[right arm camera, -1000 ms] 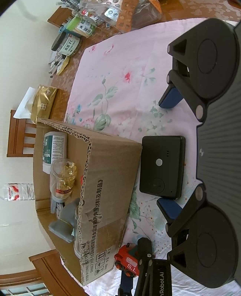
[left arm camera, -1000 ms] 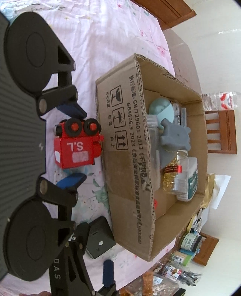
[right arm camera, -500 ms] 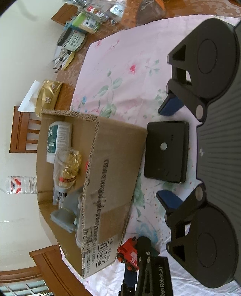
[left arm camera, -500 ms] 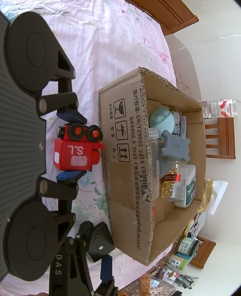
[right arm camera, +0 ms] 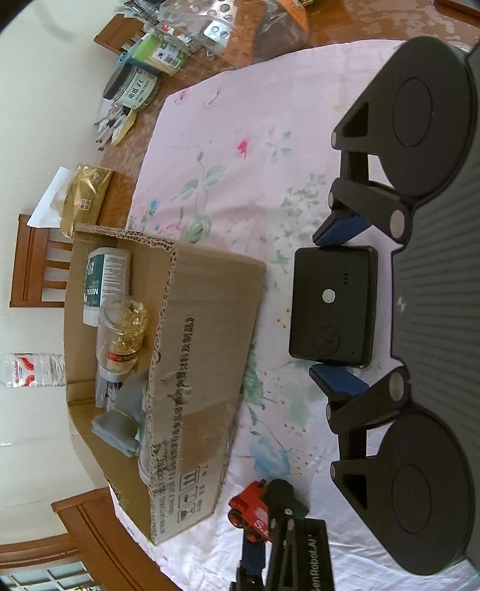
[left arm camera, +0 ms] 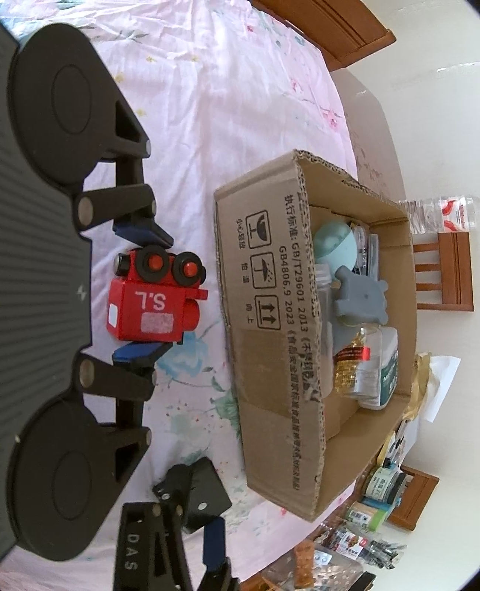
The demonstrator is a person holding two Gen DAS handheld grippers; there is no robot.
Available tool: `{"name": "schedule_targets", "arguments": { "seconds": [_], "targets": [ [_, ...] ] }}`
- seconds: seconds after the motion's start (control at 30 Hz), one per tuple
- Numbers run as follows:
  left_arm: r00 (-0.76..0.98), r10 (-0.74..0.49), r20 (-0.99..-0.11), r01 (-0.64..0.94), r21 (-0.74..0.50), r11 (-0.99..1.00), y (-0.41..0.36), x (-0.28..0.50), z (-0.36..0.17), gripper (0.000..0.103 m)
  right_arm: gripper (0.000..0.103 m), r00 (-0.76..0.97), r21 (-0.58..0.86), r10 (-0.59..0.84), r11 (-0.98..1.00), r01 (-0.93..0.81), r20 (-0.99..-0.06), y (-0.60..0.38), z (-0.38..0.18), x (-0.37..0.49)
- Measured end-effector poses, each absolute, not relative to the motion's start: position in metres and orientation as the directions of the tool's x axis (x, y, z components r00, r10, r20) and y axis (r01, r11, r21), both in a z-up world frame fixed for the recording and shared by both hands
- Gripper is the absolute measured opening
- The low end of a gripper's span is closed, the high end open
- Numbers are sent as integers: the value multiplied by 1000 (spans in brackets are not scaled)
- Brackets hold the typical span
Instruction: Organize rigid objects
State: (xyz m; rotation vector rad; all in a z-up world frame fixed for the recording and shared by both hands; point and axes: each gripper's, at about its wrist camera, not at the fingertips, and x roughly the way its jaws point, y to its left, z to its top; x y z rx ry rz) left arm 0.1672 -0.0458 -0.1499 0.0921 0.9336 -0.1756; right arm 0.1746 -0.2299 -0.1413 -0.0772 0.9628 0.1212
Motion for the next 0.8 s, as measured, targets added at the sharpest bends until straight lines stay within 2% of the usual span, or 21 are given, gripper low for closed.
{"name": "schedule_targets", "arguments": {
  "seconds": [0.13, 0.57, 0.67, 0.8],
  "targets": [
    [589, -110, -801, 185, 2, 983, -48, 170, -151, 52, 80, 572, -11, 60, 993, -121, -818, -228, -143, 176],
    [607, -114, -786, 196, 9, 981, -49, 175, -152, 54, 80, 577, -13, 60, 992, -122, -814, -227, -144, 177],
    [603, -118, -789, 204, 9, 979, -49, 176, -152, 54, 80, 574, -14, 61, 992, -126, -817, -226, -143, 178],
    [584, -129, -802, 210, -4, 978, -47, 178, -149, 52, 74, 560, -15, 66, 990, -139, -826, -227, -141, 179]
  ]
}}
